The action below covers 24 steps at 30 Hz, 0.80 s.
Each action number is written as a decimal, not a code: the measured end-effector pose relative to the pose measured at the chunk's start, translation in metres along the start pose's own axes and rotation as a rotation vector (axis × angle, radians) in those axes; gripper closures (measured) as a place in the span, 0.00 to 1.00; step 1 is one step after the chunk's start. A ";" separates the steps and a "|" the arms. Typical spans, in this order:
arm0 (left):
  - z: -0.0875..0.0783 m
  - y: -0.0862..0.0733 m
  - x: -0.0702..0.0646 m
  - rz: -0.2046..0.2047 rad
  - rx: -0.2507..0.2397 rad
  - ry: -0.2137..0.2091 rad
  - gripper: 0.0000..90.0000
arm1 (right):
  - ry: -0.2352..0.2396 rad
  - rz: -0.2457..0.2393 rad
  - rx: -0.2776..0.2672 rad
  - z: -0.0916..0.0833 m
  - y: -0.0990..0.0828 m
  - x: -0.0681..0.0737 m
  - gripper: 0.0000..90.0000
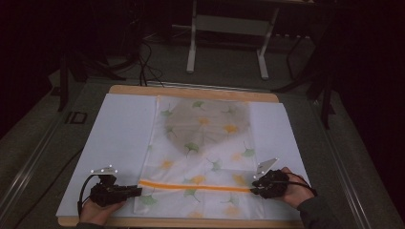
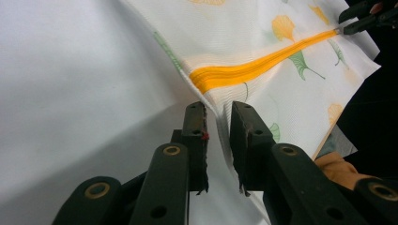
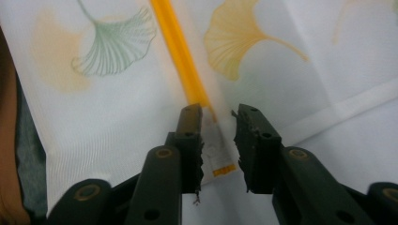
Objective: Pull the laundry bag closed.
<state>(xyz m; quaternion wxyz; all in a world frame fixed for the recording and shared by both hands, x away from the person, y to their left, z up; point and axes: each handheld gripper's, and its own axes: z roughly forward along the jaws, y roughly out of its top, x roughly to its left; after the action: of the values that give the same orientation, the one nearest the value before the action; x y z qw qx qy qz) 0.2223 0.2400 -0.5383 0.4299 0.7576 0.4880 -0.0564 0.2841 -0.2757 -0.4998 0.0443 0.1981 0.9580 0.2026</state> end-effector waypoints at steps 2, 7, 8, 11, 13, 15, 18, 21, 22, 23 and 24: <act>-0.003 0.000 0.000 0.012 -0.008 0.011 0.83 | 0.010 0.029 -0.049 0.000 -0.003 -0.001 0.76; -0.011 -0.001 0.002 0.014 -0.062 0.045 0.82 | -0.015 0.086 -0.145 0.000 -0.008 -0.004 0.71; -0.012 -0.001 0.002 0.010 -0.071 0.058 0.82 | -0.027 0.095 -0.166 0.000 -0.009 -0.006 0.71; -0.015 -0.001 0.003 0.023 -0.089 0.120 0.82 | -0.050 0.159 -0.232 -0.001 -0.012 -0.011 0.70; -0.015 0.000 0.003 0.034 -0.098 0.167 0.82 | -0.071 0.195 -0.258 0.001 -0.016 -0.012 0.70; -0.014 0.001 0.002 0.052 -0.100 0.229 0.83 | -0.123 0.238 -0.285 0.004 -0.020 -0.014 0.69; -0.008 0.003 -0.001 0.067 -0.092 0.319 0.81 | -0.213 0.325 -0.331 0.007 -0.028 -0.015 0.69; -0.003 0.006 -0.003 0.102 -0.100 0.399 0.80 | -0.265 0.398 -0.364 0.009 -0.036 -0.018 0.68; -0.002 0.007 -0.003 0.111 -0.108 0.421 0.79 | -0.286 0.411 -0.363 0.010 -0.038 -0.018 0.68; 0.000 0.008 -0.003 0.115 -0.111 0.450 0.79 | -0.303 0.422 -0.358 0.010 -0.039 -0.018 0.67; 0.001 0.010 -0.002 0.114 -0.116 0.479 0.79 | -0.310 0.430 -0.356 0.011 -0.041 -0.019 0.67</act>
<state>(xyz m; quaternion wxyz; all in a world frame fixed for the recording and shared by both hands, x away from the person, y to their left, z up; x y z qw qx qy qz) 0.2292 0.2363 -0.5321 0.3472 0.7495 0.5350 0.1774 0.2887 -0.3134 -0.5259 0.1801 0.4137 0.8254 0.3392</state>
